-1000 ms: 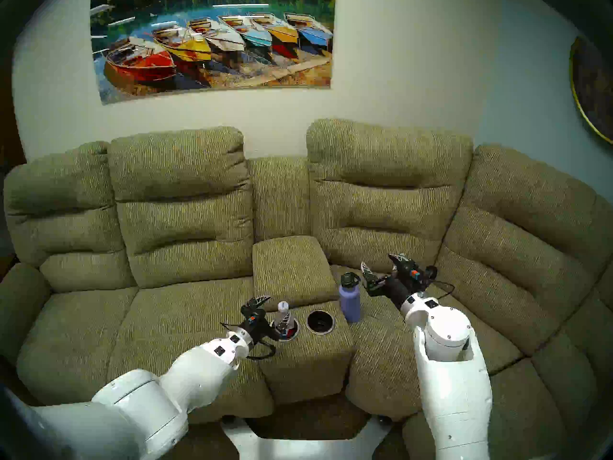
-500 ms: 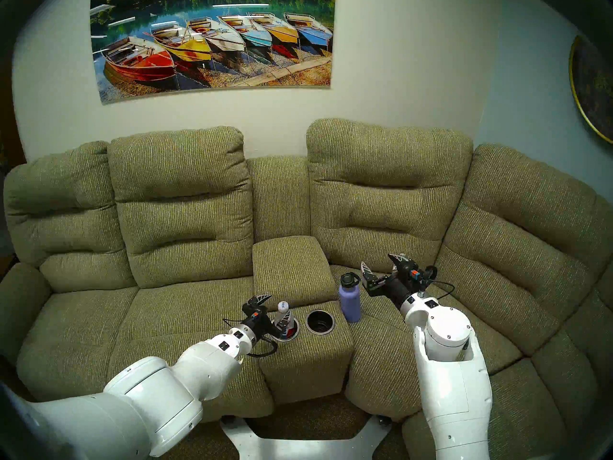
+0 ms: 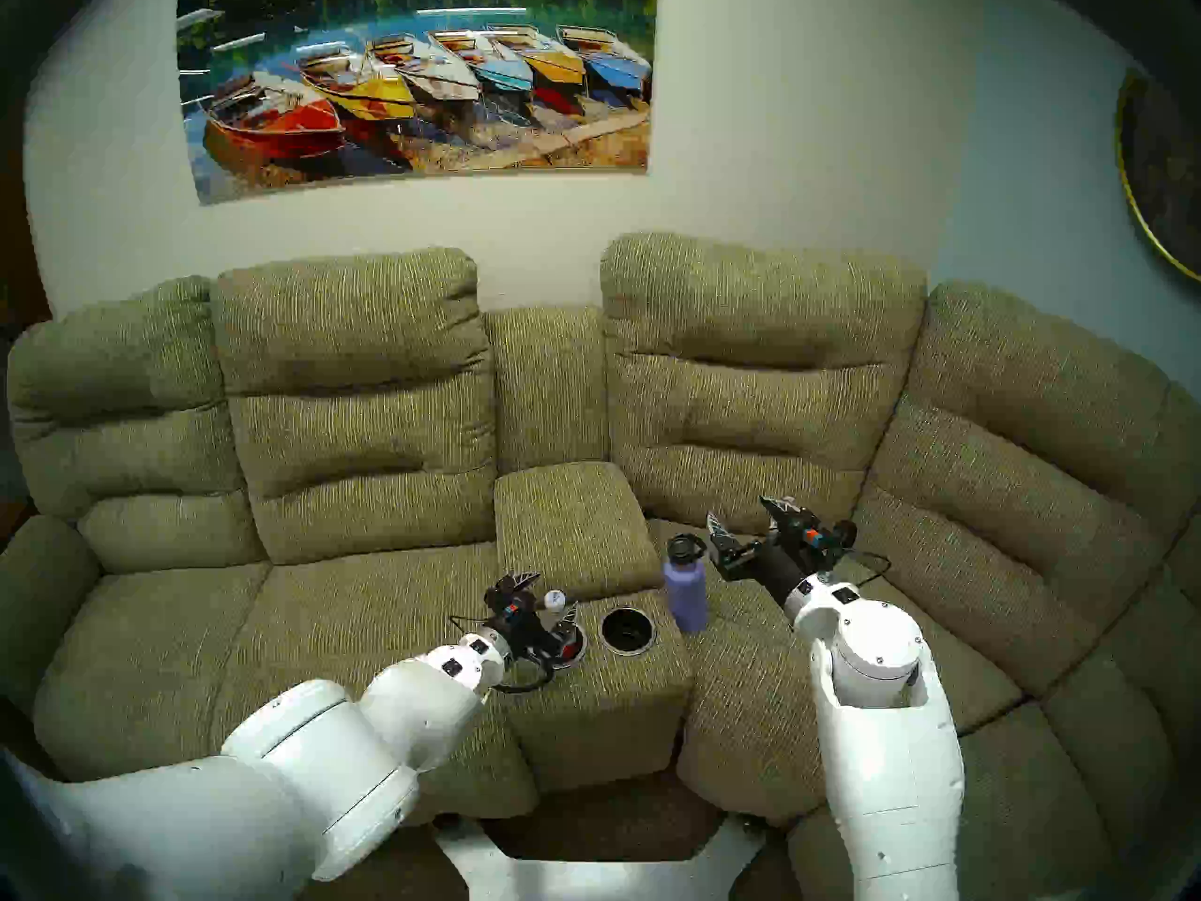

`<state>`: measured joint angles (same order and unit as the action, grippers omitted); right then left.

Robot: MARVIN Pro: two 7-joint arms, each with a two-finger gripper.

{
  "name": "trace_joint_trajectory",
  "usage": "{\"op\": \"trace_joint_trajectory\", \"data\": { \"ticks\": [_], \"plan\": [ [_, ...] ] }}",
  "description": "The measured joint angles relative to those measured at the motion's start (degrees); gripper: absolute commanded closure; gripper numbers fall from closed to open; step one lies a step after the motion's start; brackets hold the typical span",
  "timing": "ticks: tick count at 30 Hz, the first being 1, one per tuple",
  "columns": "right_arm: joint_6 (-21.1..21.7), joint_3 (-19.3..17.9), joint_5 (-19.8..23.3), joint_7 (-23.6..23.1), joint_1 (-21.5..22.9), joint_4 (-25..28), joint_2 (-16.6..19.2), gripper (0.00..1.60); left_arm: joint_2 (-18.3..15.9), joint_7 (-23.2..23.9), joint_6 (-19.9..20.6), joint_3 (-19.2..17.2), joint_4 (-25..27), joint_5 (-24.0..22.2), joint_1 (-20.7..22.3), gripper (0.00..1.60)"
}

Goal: Take bottles out of cup holder

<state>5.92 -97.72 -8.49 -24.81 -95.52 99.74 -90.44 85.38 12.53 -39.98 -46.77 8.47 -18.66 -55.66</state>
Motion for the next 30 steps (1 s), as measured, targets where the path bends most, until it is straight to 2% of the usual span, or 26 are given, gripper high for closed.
{"op": "trace_joint_trajectory", "data": {
  "ticks": [1, 8, 15, 22, 30],
  "plan": [
    [0.00, 0.00, 0.00, 0.00, 0.00, 0.00, 0.00, 0.00, 0.20, -0.18, 0.21, 0.05, -0.27, 0.11, 0.09, 1.60],
    [0.00, 0.00, 0.00, -0.01, 0.00, 0.00, -0.01, 0.00, 1.56, -0.77, 1.57, -0.50, -1.16, -0.18, 0.63, 1.60],
    [0.00, 0.00, 0.00, -0.01, 0.00, 0.00, -0.01, 0.00, 1.89, -1.46, 1.17, -1.35, -1.35, -0.78, 0.48, 1.60],
    [0.00, 0.00, 0.00, -0.02, -0.01, 0.01, -0.01, 0.00, 1.28, -1.94, -1.10, -1.65, -1.09, -0.89, 0.10, 1.60],
    [0.00, 0.00, 0.00, -0.02, 0.00, 0.00, -0.01, 0.00, -0.74, -2.19, -6.38, -2.23, 0.65, -0.95, 0.16, 1.60]
  ]
}}
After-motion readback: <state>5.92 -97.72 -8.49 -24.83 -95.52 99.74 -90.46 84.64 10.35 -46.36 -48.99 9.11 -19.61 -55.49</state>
